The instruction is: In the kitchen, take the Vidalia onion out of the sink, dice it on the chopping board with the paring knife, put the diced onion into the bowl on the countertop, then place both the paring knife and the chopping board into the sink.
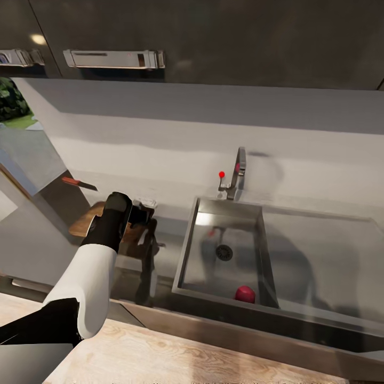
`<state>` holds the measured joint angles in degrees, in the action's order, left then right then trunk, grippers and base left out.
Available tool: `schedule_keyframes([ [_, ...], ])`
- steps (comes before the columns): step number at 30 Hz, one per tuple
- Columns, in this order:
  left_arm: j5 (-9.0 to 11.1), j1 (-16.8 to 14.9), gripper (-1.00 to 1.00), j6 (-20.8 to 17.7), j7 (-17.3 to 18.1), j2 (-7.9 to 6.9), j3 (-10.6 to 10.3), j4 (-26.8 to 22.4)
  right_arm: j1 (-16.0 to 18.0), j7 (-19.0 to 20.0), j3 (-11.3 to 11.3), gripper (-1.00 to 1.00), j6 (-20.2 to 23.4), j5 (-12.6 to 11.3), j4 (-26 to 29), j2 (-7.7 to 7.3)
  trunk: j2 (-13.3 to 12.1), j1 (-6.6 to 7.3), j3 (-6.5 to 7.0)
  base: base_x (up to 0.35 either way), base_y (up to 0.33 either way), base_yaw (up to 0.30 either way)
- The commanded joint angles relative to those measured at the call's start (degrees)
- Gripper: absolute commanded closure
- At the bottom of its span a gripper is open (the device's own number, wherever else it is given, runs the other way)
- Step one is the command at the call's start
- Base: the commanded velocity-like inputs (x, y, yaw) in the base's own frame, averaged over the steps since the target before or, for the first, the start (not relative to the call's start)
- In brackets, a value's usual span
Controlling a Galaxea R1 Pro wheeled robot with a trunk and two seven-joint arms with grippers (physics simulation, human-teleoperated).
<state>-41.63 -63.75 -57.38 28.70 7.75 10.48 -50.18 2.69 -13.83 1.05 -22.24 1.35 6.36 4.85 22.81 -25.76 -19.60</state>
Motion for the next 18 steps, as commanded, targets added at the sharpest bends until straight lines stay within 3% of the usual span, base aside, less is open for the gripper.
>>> schedule_keyframes([
  [1,-0.6,-0.1,1.00,-0.1,0.6,0.07,0.2,0.0,0.0,-0.2,0.1,-1.00,-0.2,0.1,0.0,0.03,0.1,-0.03,-0.19,0.000,0.000,0.000],
  [18,-0.6,-0.1,1.00,0.0,0.7,0.15,0.2,-2.0,0.0,-0.1,0.1,-1.00,-0.2,0.1,0.0,0.06,0.1,-0.03,-1.77,0.000,0.000,0.000],
])
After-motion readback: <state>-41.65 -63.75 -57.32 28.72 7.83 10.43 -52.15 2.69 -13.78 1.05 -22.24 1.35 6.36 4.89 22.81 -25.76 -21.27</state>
